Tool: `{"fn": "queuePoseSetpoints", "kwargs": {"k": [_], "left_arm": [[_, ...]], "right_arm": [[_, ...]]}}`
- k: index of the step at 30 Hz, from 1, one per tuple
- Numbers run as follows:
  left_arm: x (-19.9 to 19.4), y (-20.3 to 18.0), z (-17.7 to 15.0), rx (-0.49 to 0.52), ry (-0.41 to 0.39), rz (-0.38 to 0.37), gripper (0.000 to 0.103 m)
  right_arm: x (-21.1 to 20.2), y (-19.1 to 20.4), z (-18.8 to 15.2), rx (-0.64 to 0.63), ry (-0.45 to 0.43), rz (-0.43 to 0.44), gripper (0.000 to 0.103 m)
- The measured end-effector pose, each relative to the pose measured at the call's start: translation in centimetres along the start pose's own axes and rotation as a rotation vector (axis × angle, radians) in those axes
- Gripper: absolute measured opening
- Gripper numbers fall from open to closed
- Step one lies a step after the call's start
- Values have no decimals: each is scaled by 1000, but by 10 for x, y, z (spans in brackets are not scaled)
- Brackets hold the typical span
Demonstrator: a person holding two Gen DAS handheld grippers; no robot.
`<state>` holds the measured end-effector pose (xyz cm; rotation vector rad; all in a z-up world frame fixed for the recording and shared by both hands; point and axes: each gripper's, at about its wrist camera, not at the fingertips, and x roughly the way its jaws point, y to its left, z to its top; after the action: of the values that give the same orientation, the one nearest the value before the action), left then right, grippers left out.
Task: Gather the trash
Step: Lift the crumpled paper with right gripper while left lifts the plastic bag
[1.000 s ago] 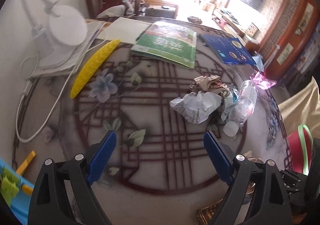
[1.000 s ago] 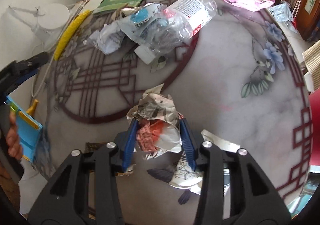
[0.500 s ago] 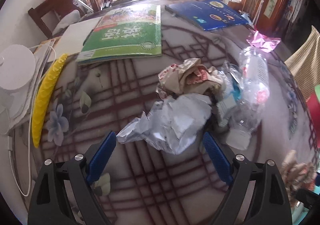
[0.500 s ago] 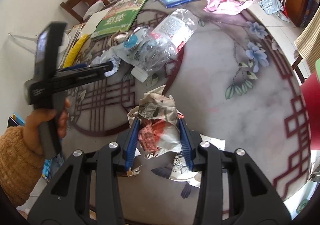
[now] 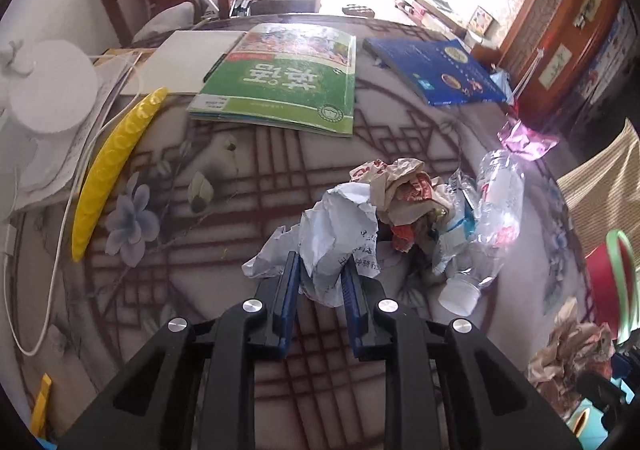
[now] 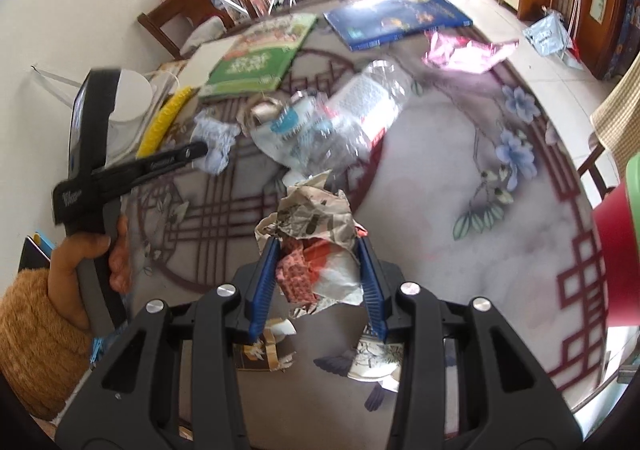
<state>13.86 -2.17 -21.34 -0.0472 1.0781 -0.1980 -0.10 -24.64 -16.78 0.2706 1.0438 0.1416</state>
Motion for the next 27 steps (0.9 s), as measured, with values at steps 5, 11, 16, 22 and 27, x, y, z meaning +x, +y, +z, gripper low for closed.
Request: {"fn": "queuePoseSetpoints", "kwargs": {"k": [5, 11, 16, 22, 27], "left_arm": [[-28, 3, -11, -24, -41, -23, 19], [-65, 0, -19, -46, -111, -48, 19], [-84, -9, -23, -49, -148, -63, 19], [-98, -20, -23, -38, -170, -82, 19], [-99, -29, -31, -23, -161, -91, 19]], "right_arm": [[-18, 0, 7, 6, -57, 4, 39], [-35, 2, 15, -8, -108, -14, 39], [-48, 3, 21, -19, -144, -9, 39], [-63, 1, 21, -20, -179, -7, 39], [-72, -4, 19, -16, -201, -15, 39]]}}
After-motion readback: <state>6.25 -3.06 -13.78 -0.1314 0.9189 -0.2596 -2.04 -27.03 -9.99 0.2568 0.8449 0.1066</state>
